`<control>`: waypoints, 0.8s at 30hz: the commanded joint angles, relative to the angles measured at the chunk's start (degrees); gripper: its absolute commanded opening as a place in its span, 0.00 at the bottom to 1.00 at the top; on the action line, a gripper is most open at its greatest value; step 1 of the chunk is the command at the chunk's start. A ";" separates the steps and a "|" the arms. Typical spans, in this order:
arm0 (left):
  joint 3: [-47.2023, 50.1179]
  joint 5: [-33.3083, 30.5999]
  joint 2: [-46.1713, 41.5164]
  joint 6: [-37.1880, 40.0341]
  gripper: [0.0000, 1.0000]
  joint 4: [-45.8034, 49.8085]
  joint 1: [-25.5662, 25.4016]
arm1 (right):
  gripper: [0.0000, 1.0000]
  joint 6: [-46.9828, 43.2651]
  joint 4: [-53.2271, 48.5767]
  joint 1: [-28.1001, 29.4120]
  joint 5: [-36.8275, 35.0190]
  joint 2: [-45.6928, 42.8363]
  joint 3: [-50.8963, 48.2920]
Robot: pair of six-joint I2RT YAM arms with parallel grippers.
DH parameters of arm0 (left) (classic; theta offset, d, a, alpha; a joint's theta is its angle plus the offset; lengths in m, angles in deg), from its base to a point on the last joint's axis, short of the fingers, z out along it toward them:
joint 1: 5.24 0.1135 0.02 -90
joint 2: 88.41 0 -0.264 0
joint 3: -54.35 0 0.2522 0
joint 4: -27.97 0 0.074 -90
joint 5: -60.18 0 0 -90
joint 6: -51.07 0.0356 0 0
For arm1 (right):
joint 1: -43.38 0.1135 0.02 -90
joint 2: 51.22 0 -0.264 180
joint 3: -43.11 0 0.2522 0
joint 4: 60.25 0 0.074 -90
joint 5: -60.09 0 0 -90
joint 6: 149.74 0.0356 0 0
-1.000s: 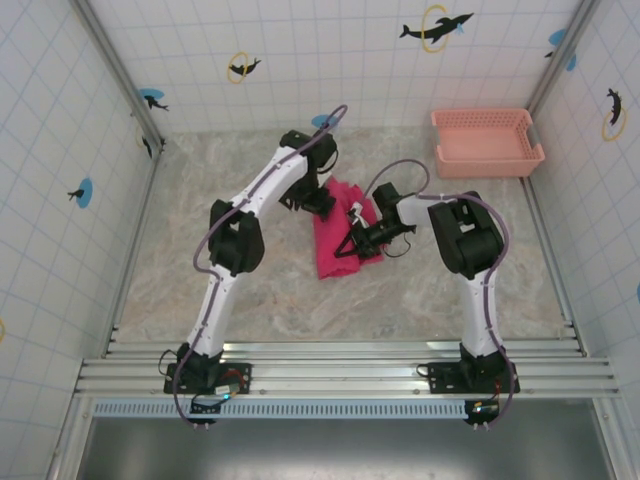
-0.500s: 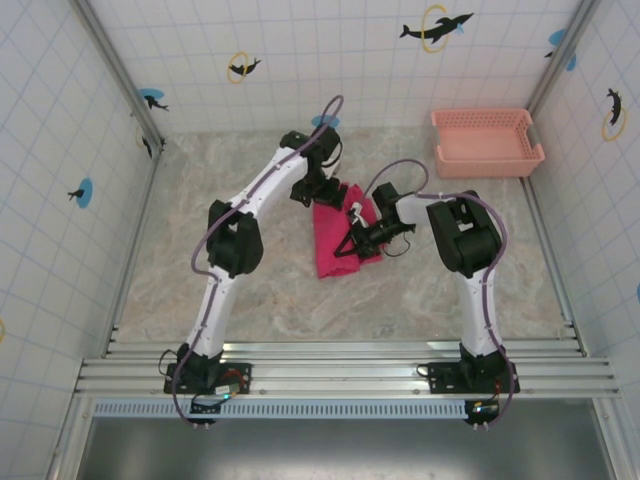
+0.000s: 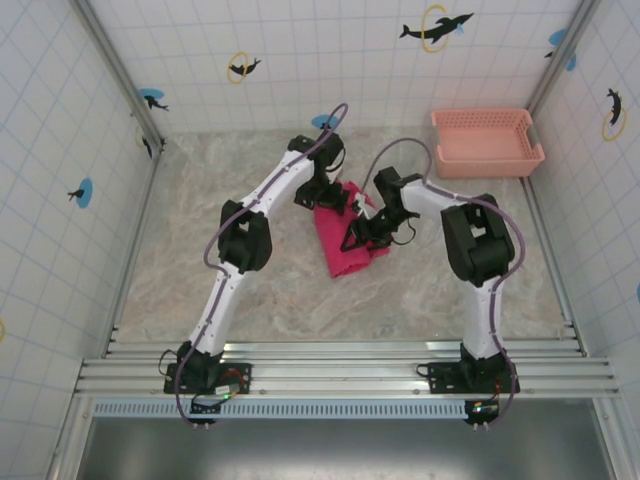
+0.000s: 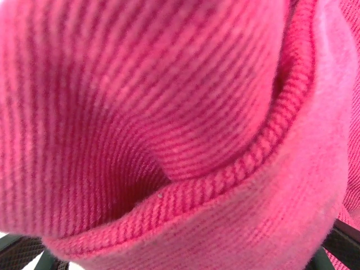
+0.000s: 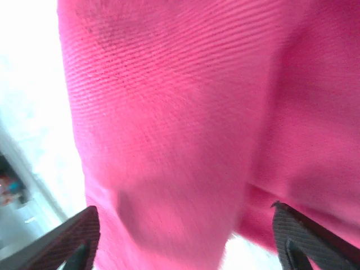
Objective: Roll up the long pants
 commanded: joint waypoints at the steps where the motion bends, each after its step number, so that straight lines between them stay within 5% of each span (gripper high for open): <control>1: 1.95 -2.32 4.43 -0.05 0.98 3.05 -0.24 | 0.86 -6.01 -7.16 4.97 -25.07 -8.85 2.78; 11: 1.91 -0.88 5.38 0.13 0.98 4.94 -0.21 | 0.88 -2.14 -1.27 23.38 -40.25 -14.22 -3.59; 24: 6.47 2.16 3.64 -0.57 0.98 3.95 0.12 | 0.89 3.14 13.86 31.43 -61.37 -1.72 -7.27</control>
